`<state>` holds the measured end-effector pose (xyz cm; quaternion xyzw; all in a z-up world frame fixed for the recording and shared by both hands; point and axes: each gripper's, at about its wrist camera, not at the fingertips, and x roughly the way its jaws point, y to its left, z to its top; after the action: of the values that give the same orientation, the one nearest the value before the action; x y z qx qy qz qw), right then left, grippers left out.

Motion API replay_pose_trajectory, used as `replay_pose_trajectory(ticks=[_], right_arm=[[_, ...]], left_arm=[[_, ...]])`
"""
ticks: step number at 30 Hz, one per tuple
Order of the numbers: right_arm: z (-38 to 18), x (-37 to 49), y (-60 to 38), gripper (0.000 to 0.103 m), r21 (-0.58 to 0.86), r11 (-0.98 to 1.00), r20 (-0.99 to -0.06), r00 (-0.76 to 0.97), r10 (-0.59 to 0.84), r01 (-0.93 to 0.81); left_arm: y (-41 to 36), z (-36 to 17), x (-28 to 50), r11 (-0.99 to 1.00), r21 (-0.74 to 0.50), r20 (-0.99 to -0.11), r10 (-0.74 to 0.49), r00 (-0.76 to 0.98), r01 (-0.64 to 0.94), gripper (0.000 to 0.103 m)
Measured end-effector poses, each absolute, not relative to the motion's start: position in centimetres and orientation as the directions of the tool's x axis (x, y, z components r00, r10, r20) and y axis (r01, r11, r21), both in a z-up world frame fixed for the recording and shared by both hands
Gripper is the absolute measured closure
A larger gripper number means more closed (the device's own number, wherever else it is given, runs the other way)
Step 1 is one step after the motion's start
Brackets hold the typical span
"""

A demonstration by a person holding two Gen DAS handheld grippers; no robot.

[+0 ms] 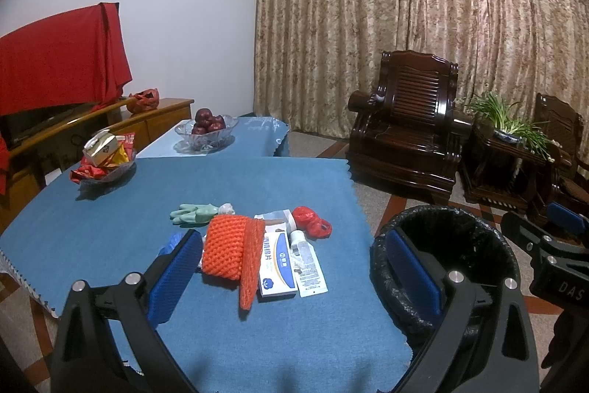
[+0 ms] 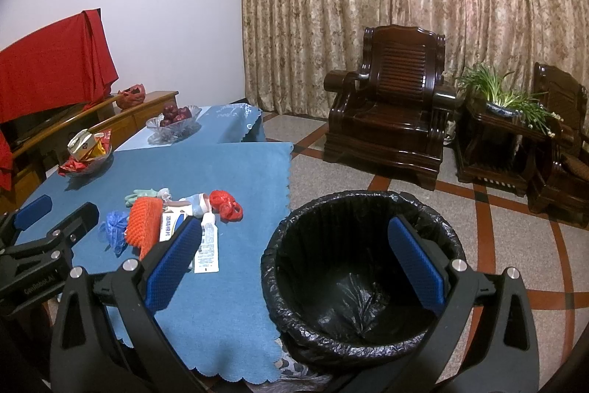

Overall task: Collect trash
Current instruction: 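Move the left tool to the orange foam net while the right tool approaches the white box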

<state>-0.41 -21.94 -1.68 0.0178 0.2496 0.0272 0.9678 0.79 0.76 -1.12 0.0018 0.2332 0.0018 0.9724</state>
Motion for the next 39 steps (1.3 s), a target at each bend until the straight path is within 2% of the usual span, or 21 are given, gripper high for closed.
replay_pose_trajectory(ticks=[9, 16, 23, 27, 31, 35, 39], right_arm=[[-2.9, -0.2, -22.3, 0.005, 0.051, 0.997, -0.479, 0.875, 0.069, -0.051], [-6.2, 2.7, -19.7, 0.005, 0.061, 0.994, -0.502, 0.858, 0.112, -0.094], [-9.1, 5.8, -14.9, 0.005, 0.054, 0.984, -0.54, 0.824, 0.173, -0.172], [-10.3, 6.9, -12.8, 0.008, 0.03, 0.98, -0.553, 0.814, 0.18, -0.197], [-11.3, 8.1, -12.5, 0.019, 0.035, 0.978, -0.574, 0.797, 0.187, -0.204], [-12.4, 9.1, -12.8, 0.02, 0.036, 0.983, -0.591, 0.789, 0.165, -0.178], [-13.3, 10.1, -13.3, 0.02, 0.028, 0.987, -0.603, 0.785, 0.144, -0.159]], left_arm=[[1.0, -1.8, 1.0, 1.0, 0.003, -0.459, 0.008, 0.888, -0.007, 0.006], [5.2, -4.4, 2.1, 0.995, 0.043, -0.452, 0.104, 0.886, -0.094, 0.006], [9.3, -7.4, 3.0, 0.986, 0.05, -0.483, 0.162, 0.86, -0.158, 0.006], [10.2, -8.8, 3.9, 0.988, 0.042, -0.506, 0.149, 0.85, -0.149, 0.012], [9.7, -10.1, 5.0, 0.993, 0.037, -0.525, 0.116, 0.843, -0.114, 0.017], [8.5, -11.3, 6.4, 0.996, 0.042, -0.534, 0.085, 0.841, -0.073, 0.018], [7.3, -12.7, 8.3, 0.997, 0.057, -0.543, 0.077, 0.836, -0.055, 0.029]])
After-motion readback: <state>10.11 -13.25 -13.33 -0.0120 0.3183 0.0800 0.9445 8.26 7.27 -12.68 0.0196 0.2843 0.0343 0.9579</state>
